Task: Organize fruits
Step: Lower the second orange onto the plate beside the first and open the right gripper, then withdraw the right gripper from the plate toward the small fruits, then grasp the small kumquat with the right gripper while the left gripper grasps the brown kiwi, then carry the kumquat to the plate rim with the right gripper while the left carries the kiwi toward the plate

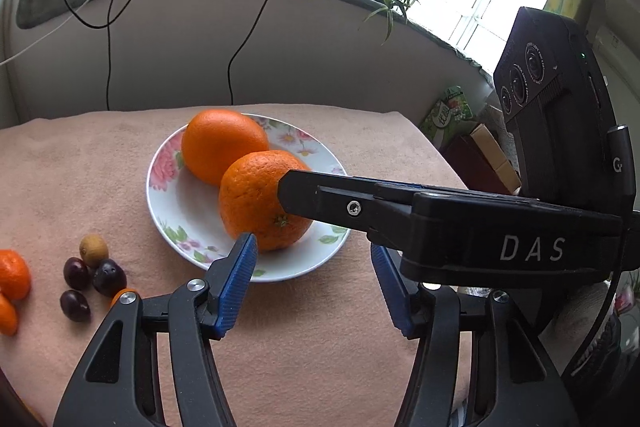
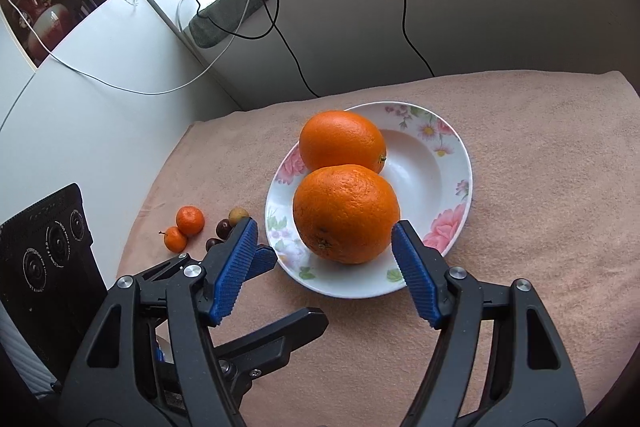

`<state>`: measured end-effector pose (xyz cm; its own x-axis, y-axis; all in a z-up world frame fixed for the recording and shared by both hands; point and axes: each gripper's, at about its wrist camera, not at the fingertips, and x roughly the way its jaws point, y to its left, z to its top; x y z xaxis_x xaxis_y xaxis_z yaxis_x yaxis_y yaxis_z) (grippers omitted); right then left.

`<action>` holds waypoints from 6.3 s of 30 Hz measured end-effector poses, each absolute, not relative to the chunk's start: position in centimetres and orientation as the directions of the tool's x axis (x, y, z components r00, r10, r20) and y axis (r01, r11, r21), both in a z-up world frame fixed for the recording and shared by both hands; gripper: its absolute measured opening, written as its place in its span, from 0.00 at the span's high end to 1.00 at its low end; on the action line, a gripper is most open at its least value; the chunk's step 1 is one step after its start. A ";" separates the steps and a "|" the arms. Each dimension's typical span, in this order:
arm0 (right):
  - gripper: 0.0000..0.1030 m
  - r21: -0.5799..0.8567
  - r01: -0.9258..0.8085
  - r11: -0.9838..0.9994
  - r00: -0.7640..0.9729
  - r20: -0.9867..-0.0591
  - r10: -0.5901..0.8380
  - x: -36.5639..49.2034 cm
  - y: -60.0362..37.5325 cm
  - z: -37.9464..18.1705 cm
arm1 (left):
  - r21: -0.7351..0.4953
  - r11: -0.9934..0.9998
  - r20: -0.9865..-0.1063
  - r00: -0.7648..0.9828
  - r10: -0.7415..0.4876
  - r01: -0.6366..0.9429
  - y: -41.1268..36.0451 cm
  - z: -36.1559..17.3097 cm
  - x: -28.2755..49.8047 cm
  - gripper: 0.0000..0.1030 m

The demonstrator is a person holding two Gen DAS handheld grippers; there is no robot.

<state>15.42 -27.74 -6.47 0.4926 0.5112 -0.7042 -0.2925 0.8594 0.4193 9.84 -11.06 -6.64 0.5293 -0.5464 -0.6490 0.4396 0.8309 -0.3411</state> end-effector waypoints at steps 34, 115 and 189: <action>0.20 0.274 -0.342 0.899 0.601 -0.671 0.433 10.1 -25.6 -4.7 | -0.208 0.936 -0.642 0.681 -0.351 0.285 -2.8 -6.2 4.1 0.30; 0.71 0.110 -0.530 0.841 0.468 -0.789 0.398 11.8 -12.7 -11.9 | -0.291 0.956 -0.700 0.686 -0.199 -0.019 10.0 -11.6 0.5 0.74; 0.40 0.090 -0.275 0.957 0.643 -0.723 0.253 14.2 -28.8 -8.4 | -0.203 0.915 -0.663 0.639 -0.390 0.348 -7.4 -8.0 11.8 0.44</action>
<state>14.16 -28.81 -8.44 0.6432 0.2530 -0.7227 -0.2752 0.9571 0.0902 11.77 -7.39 -7.98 0.6392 -0.3902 -0.6627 0.3483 0.9151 -0.2029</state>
